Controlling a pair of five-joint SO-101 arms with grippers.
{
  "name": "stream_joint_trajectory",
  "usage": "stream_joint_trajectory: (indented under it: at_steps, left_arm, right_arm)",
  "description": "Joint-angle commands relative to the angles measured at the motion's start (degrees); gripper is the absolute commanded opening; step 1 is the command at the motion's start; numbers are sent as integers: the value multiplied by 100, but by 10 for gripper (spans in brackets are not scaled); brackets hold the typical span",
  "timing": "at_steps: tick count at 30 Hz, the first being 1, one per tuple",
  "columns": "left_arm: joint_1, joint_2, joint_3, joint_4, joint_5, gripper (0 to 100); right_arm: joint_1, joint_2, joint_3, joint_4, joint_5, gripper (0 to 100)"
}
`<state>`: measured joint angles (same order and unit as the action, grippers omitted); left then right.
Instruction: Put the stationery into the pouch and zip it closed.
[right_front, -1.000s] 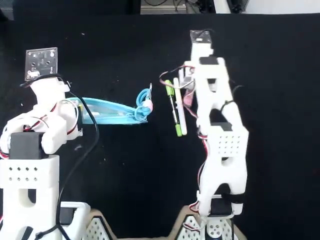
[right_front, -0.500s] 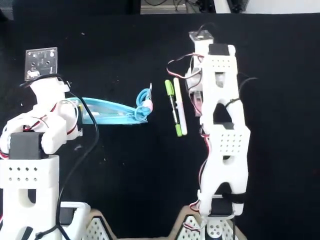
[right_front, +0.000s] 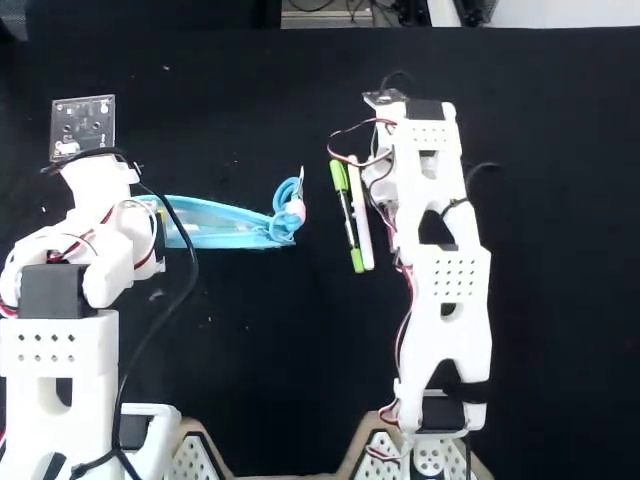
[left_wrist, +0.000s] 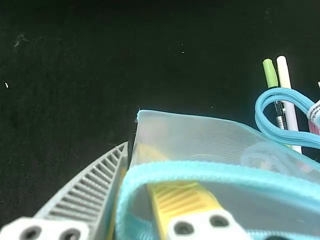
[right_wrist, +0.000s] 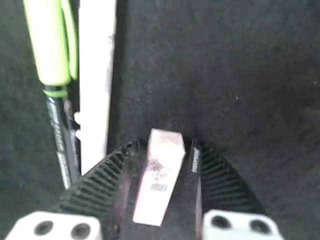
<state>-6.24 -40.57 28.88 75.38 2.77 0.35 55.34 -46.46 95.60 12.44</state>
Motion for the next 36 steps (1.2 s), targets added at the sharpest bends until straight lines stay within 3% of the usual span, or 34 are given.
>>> stream_joint_trajectory:
  at_steps: [1,6,10,17,26,36]
  left_arm:
    - [4,62,356,-35,18,30]
    - [4,62,356,-35,26,30]
    - [4,62,356,-35,26,30]
    - [4,62,356,-35,18,30]
    - [4,62,338,-35,18,30]
    - [4,62,347,-35,18,30]
  right_arm:
    - [53,31,-347,299,211,167]
    - [70,356,-620,316,273,161]
    - [88,426,-936,334,325,3]
    - [334,-409,-1165,563,316,10]
    - [167,-2914,1218,545,316,10]
    - [-615,-6440,3855,79,308,10]
